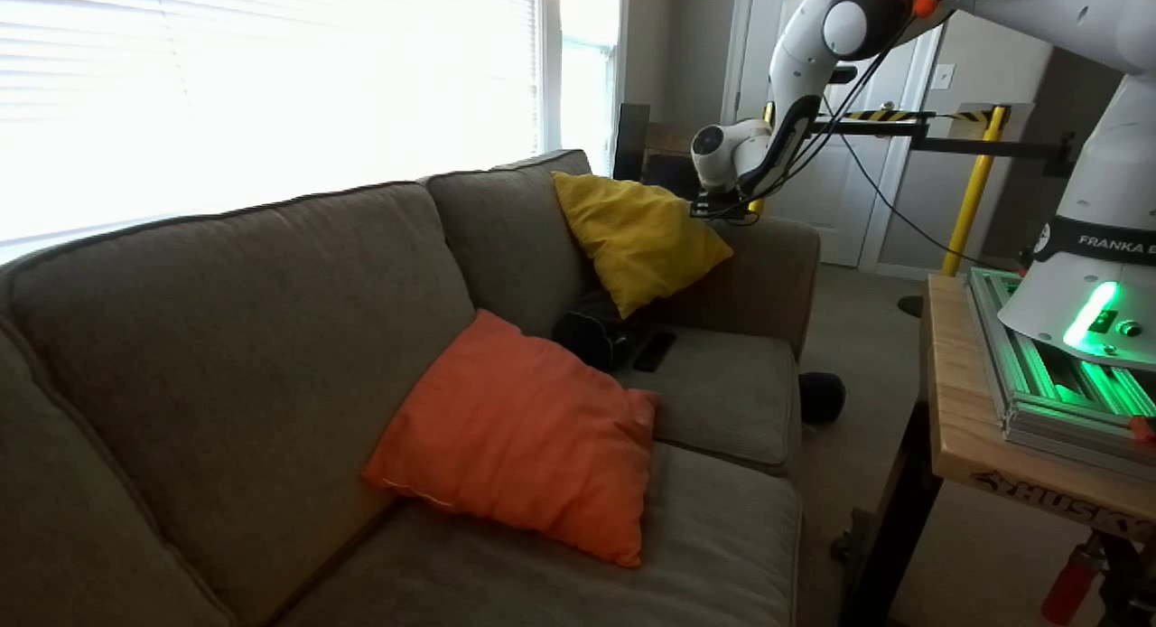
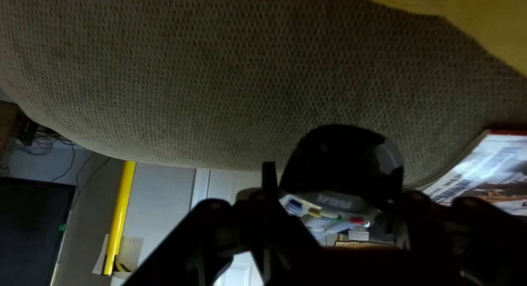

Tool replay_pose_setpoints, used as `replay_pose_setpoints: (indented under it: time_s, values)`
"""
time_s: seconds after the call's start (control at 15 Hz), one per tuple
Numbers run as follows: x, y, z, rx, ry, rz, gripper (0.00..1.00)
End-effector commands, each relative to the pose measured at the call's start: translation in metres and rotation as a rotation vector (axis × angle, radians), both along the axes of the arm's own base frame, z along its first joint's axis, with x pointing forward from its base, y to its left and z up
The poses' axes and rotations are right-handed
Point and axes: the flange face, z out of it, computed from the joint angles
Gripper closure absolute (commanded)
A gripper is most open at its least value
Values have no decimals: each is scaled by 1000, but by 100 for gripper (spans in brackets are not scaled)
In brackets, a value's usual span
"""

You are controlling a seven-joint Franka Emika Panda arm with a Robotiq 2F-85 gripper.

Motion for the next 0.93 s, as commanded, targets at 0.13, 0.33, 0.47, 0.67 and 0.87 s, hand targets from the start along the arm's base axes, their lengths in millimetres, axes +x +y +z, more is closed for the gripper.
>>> replay_pose_setpoints:
  time_s: [0.13,0.33,0.47,0.67,0.87]
  values:
    - [-1,-16,-2,25,-39,-26,73]
    - [-4,-21,-2,32,-45,-40,73]
    - [-5,-23,-3,37,-49,-46,73]
    - [-6,-25,-2,42,-56,-52,73]
    - [-6,-27,-3,46,-61,-56,73]
